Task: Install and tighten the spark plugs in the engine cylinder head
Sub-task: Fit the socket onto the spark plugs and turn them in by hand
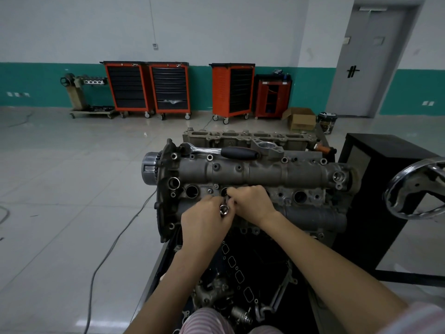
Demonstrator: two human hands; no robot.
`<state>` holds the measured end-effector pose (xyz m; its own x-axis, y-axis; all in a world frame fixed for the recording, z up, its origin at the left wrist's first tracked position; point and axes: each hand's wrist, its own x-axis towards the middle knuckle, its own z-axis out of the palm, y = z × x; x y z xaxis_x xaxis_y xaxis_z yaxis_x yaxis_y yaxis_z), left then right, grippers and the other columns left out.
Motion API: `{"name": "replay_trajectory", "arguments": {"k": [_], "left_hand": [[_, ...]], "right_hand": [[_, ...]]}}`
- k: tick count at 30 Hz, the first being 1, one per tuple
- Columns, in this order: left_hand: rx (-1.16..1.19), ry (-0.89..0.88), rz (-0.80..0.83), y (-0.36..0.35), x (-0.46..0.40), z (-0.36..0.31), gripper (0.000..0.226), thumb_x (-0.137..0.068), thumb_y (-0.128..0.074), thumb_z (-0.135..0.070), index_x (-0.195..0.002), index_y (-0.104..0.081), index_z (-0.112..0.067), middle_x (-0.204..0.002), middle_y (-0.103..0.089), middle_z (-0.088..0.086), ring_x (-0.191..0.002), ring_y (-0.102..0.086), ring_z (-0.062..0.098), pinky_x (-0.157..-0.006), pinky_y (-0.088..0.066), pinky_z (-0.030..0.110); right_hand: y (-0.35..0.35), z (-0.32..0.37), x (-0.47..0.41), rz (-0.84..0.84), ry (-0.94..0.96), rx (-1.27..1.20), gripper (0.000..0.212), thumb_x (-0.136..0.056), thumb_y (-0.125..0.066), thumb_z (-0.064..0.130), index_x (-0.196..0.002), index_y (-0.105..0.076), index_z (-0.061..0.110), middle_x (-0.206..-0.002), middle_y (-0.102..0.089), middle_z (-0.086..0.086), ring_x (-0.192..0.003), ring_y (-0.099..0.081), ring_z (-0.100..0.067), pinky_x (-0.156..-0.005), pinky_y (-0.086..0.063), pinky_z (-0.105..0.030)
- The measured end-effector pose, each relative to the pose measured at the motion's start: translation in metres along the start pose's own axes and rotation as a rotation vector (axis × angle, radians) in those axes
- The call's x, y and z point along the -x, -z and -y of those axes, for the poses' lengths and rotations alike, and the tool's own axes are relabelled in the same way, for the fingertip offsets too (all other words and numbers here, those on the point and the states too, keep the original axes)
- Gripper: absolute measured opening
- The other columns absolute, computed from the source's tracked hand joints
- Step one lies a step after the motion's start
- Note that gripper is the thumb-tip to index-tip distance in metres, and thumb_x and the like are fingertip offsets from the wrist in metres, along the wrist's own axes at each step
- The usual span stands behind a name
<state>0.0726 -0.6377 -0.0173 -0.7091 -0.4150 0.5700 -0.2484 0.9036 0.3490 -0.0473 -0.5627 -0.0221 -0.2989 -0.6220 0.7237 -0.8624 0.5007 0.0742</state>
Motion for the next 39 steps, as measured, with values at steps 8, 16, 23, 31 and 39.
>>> {"name": "replay_trajectory", "arguments": {"k": [8, 16, 23, 31, 39], "left_hand": [[0.057, -0.011, 0.051, 0.0031, -0.0025, 0.005, 0.032, -0.082, -0.048, -0.055, -0.081, -0.036, -0.025, -0.08, -0.039, -0.013, -0.064, -0.045, 0.01, -0.047, -0.024, 0.023], [0.074, -0.01, -0.07, 0.0015, 0.0018, 0.0002, 0.033, -0.084, -0.057, -0.041, -0.065, -0.037, -0.023, -0.064, -0.049, -0.005, -0.058, -0.053, 0.019, -0.043, -0.017, 0.024], [0.131, 0.004, -0.015, -0.001, 0.0007, 0.0056, 0.032, -0.081, -0.052, -0.052, -0.077, -0.036, -0.025, -0.073, -0.042, -0.013, -0.057, -0.044, 0.008, -0.044, -0.02, 0.019], [0.092, 0.015, -0.107, -0.0003, 0.0005, 0.0026, 0.035, -0.083, -0.061, -0.038, -0.064, -0.036, -0.022, -0.059, -0.034, -0.011, -0.05, -0.035, 0.01, -0.042, -0.015, 0.019], [0.141, -0.019, -0.011, -0.0004, -0.0016, 0.0024, 0.026, -0.08, -0.053, -0.041, -0.075, -0.034, -0.024, -0.075, -0.041, -0.013, -0.056, -0.038, 0.008, -0.045, -0.018, 0.019]], "right_hand": [[0.0008, -0.0008, 0.0005, 0.128, -0.027, -0.046, 0.029, -0.055, -0.079, 0.016, -0.069, -0.057, 0.003, -0.049, -0.059, -0.008, -0.04, -0.057, -0.026, -0.037, -0.04, -0.026], [0.0016, -0.0009, 0.0014, -0.015, 0.011, -0.027, 0.021, -0.068, -0.05, 0.025, -0.053, -0.057, 0.011, -0.04, -0.053, -0.001, -0.032, -0.052, -0.021, -0.034, -0.035, -0.017], [-0.0005, -0.002, 0.0014, 0.089, -0.039, -0.069, 0.031, -0.053, -0.081, 0.014, -0.067, -0.056, 0.003, -0.046, -0.057, -0.009, -0.036, -0.055, -0.027, -0.036, -0.039, -0.027], [-0.0002, -0.0027, 0.0015, 0.061, 0.005, -0.079, 0.018, -0.073, -0.053, 0.022, -0.068, -0.056, 0.005, -0.05, -0.058, -0.007, -0.041, -0.057, -0.026, -0.036, -0.037, -0.026], [-0.0035, -0.0048, -0.0008, 0.195, -0.034, -0.004, 0.027, -0.071, -0.067, 0.022, -0.087, -0.057, 0.003, -0.068, -0.066, -0.012, -0.061, -0.063, -0.031, -0.049, -0.032, -0.029]]}}
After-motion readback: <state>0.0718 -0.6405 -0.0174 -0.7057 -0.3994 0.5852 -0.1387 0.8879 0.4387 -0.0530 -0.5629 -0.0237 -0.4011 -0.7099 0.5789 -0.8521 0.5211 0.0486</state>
